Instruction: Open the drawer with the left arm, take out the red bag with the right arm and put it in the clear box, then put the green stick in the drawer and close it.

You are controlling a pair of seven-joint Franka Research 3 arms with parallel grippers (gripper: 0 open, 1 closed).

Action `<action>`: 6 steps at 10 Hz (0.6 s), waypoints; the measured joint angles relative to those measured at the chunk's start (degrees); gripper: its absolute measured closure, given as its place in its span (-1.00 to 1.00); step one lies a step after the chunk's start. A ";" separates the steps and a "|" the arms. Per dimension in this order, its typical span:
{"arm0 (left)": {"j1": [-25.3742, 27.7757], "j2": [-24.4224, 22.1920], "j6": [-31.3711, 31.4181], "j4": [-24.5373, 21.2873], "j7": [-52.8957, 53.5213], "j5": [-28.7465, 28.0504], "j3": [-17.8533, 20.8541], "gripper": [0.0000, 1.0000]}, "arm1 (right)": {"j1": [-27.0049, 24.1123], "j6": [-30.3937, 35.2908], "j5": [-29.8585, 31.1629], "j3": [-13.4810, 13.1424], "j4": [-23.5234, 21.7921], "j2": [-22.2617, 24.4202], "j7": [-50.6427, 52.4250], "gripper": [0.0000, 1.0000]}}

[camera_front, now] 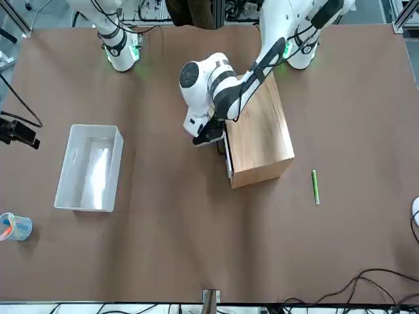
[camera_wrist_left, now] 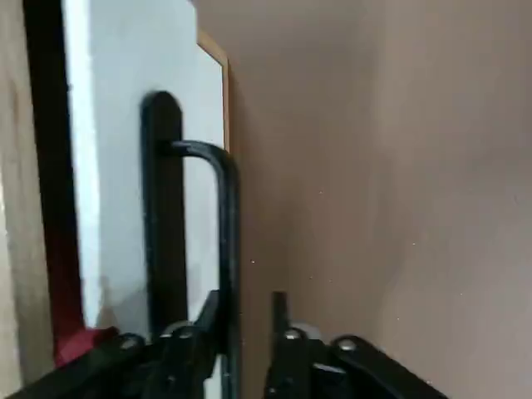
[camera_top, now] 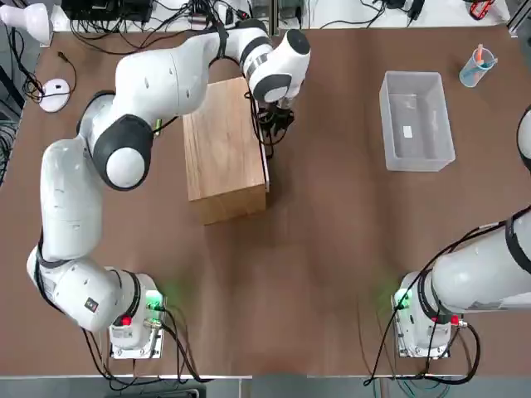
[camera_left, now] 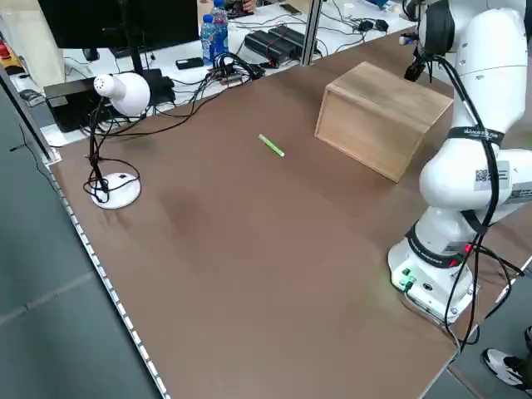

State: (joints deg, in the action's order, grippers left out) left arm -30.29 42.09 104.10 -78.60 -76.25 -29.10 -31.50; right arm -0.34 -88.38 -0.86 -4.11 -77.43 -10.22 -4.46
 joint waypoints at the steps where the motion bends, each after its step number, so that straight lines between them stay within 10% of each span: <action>1: -0.28 0.00 -0.07 0.00 -0.75 -0.26 0.07 0.58 | 0.00 0.00 0.00 0.00 0.00 0.00 0.00 -1.00; 6: -1.61 0.19 5.70 -0.01 -2.42 -0.50 0.24 0.80 | 0.06 0.00 0.00 0.03 0.00 0.00 0.00 -1.00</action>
State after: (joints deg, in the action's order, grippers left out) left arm -31.90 42.28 109.80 -78.61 -78.67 -29.60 -31.26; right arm -0.29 -88.38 -0.86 -4.09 -77.43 -10.22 -4.46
